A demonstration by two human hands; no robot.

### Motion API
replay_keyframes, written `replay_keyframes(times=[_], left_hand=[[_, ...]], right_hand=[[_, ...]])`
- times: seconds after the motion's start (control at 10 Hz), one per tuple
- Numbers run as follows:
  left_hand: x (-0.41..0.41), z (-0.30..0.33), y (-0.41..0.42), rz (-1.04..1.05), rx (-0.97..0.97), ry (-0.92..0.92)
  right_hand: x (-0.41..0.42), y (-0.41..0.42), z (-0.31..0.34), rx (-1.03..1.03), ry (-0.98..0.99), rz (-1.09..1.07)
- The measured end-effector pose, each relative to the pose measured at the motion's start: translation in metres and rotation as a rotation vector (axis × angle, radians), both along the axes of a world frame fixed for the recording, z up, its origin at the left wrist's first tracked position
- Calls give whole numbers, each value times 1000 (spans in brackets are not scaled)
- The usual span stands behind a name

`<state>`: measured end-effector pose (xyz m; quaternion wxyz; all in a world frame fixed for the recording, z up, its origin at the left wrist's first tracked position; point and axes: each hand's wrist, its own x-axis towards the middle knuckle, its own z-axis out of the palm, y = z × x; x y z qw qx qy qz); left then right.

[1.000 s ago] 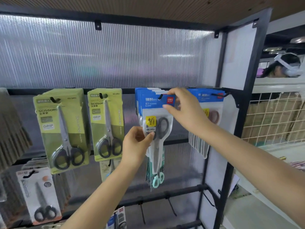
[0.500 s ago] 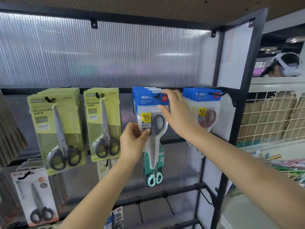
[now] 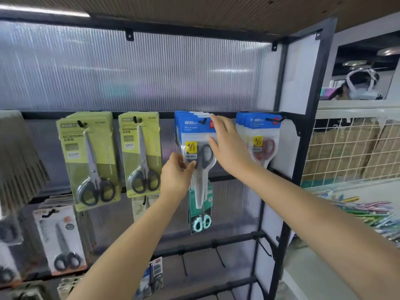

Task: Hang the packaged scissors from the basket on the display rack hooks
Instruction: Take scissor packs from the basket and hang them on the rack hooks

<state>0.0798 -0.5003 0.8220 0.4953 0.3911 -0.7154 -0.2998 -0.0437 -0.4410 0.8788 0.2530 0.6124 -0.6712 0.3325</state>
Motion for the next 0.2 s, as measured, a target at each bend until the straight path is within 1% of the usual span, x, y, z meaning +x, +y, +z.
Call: replay_keyframes(times=[0.2], left_hand=[[17, -12, 19, 42, 17, -169]], right_hand=[[14, 28, -33, 140, -66, -12]])
